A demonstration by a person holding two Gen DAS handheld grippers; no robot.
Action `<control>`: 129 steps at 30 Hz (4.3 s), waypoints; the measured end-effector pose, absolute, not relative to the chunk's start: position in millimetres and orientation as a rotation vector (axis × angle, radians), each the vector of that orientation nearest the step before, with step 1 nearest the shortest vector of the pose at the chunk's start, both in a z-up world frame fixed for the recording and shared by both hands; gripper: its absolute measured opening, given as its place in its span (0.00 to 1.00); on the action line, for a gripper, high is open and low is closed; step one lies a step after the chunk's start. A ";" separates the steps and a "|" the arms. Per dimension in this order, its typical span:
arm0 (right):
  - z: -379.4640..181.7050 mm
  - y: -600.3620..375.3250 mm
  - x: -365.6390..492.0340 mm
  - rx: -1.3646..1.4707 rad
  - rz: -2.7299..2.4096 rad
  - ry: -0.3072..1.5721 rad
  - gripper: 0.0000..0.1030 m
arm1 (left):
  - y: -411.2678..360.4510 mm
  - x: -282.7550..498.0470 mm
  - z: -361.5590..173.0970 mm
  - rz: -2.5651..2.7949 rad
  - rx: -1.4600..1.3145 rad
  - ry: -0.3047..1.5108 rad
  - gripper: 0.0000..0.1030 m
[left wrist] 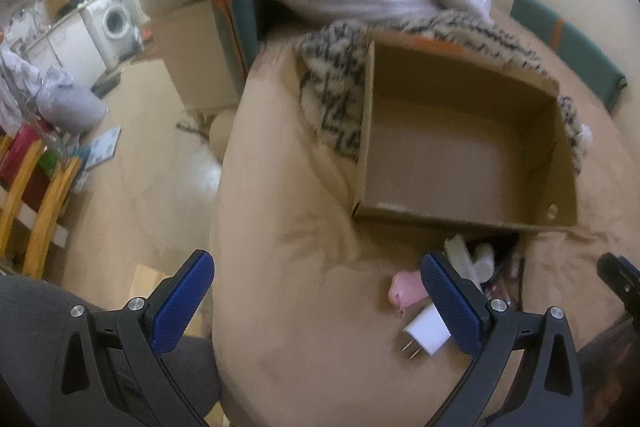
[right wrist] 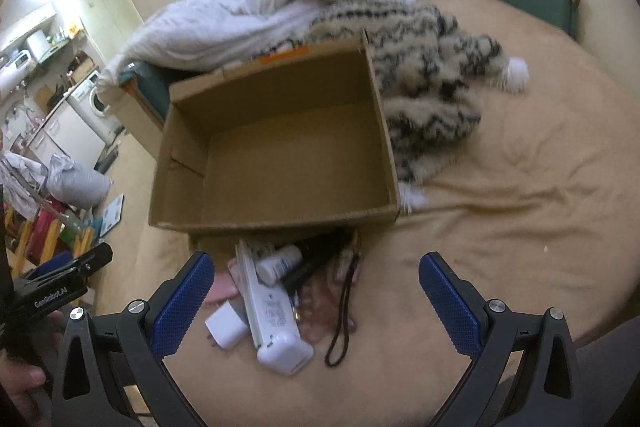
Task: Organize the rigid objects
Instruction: 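Grasp the white USB charger with the left gripper while the right gripper grasps the white earbud case, then carry the charger and earbud case into the box and open both grippers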
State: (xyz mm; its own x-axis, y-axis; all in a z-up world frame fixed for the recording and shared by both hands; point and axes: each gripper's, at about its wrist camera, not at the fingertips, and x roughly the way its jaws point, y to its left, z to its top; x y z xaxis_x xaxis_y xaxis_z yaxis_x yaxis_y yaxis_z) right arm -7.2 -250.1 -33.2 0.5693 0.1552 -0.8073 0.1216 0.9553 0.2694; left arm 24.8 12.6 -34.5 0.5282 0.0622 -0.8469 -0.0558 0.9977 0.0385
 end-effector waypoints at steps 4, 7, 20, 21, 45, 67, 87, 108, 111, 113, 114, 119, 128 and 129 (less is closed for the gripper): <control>-47.4 -255.0 -3.1 0.323 -0.002 1.050 1.00 | 18.6 34.6 -59.9 0.065 -0.047 1.148 0.98; -56.4 -258.0 1.3 0.350 0.000 1.097 1.00 | 17.9 39.1 -81.1 0.056 -0.117 1.256 0.87; -69.2 -262.2 6.7 0.404 0.023 1.175 1.00 | -37.9 40.0 -153.2 0.142 -0.442 1.556 0.85; -70.0 -263.1 6.7 0.409 0.021 1.177 1.00 | -41.7 40.0 -155.4 0.147 -0.448 1.561 0.85; -126.1 -178.0 2.5 -0.001 0.292 1.449 0.99 | -46.8 54.9 -100.0 0.034 -0.047 1.528 0.38; -121.3 -170.0 -1.3 -0.143 0.285 1.365 0.42 | -11.3 43.8 -100.5 0.030 -0.036 1.460 0.36; -58.9 -220.5 -14.4 0.110 0.242 1.081 0.42 | 15.1 52.4 -114.6 0.062 -0.052 1.440 0.36; -1.5 -259.2 57.3 0.260 0.257 0.934 0.42 | -33.7 90.4 -11.7 0.015 0.003 1.184 0.36; -3.1 -263.4 79.3 0.255 0.240 0.944 0.42 | -46.5 109.1 -9.4 0.001 0.018 1.170 0.36; -9.0 -265.4 91.6 0.260 0.234 0.958 0.42 | -56.3 121.1 -11.0 -0.006 0.027 1.166 0.36; -13.0 -266.1 98.3 0.263 0.229 0.969 0.42 | -61.7 127.5 -12.8 -0.008 0.036 1.166 0.36; -41.8 -269.2 123.5 0.289 0.207 1.039 0.42 | -83.4 151.5 -28.6 -0.040 0.094 1.159 0.36; -84.5 -257.7 128.5 0.269 0.189 1.172 0.42 | -91.9 163.4 -76.7 -0.109 0.094 1.231 0.36; -88.2 -256.6 129.0 0.268 0.189 1.187 0.42 | -91.6 164.9 -81.1 -0.112 0.085 1.246 0.36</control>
